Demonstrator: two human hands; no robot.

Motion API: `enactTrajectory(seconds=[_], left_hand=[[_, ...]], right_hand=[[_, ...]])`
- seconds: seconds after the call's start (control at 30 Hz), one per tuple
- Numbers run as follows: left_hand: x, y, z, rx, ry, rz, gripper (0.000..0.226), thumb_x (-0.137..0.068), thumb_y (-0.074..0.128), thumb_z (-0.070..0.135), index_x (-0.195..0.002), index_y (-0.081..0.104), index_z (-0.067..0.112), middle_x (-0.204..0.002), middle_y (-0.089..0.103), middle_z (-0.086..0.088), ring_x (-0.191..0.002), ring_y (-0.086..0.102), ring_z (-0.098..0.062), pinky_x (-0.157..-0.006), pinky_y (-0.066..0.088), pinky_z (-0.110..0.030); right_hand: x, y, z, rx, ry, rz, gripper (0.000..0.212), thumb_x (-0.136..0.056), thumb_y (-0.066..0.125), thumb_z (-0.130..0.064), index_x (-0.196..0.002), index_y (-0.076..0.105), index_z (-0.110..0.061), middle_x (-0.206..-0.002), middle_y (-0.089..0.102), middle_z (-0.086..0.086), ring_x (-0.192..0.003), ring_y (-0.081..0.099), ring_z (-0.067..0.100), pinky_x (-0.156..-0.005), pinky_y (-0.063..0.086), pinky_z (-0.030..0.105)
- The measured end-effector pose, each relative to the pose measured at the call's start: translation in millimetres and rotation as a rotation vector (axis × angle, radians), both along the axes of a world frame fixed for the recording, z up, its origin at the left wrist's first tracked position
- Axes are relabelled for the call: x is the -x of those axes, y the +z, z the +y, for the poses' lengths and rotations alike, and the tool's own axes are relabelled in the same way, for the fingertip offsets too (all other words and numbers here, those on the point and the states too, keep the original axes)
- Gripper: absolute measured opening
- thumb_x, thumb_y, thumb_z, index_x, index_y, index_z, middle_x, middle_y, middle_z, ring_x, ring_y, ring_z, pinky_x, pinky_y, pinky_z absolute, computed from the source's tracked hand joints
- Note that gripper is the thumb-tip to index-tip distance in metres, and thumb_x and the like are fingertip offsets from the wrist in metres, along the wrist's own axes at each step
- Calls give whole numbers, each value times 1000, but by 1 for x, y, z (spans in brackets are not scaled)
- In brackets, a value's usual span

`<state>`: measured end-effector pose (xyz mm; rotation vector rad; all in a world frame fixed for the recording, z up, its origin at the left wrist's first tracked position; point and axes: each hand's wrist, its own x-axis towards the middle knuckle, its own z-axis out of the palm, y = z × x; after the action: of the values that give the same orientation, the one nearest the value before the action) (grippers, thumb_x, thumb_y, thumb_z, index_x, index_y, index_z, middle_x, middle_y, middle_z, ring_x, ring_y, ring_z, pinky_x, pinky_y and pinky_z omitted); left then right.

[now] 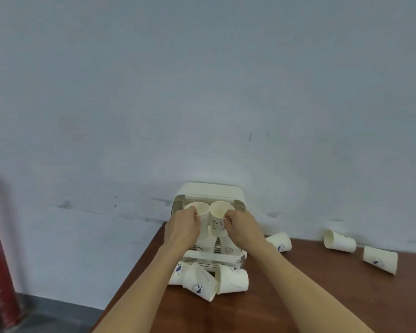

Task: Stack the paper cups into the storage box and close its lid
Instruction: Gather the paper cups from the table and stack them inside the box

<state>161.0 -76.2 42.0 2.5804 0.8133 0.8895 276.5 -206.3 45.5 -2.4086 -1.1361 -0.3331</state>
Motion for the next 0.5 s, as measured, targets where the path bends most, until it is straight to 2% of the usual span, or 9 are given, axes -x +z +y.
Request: enactTrajectory(seconds=[0.13, 0.33, 0.5], left_hand=[[6, -6, 21, 6, 94, -13, 20, -98, 39, 25, -91, 55, 14, -88, 64, -4, -75, 55, -23, -62, 43, -32], [10, -27, 50, 24, 169, -46, 23, -99, 37, 24, -91, 56, 13, -83, 62, -2, -73, 55, -23, -60, 44, -33], [2, -44, 63, 7, 138, -60, 26, -100, 39, 26, -93, 62, 15, -87, 61, -3, -78, 56, -24, -63, 44, -33]], right_hand=[[2, -12, 33, 15, 12, -30, 25, -97, 38, -23, -92, 61, -12, -86, 66, 7, -77, 59, 26, -65, 49, 38], [-1, -47, 54, 176, -18, -69, 20, -96, 42, -13, -99, 61, -11, -94, 63, 10, -81, 60, 28, -60, 38, 32], [-9, -70, 56, 275, -2, -16, 19, -93, 47, -7, -102, 64, -10, -98, 64, 13, -88, 62, 30, -62, 39, 32]])
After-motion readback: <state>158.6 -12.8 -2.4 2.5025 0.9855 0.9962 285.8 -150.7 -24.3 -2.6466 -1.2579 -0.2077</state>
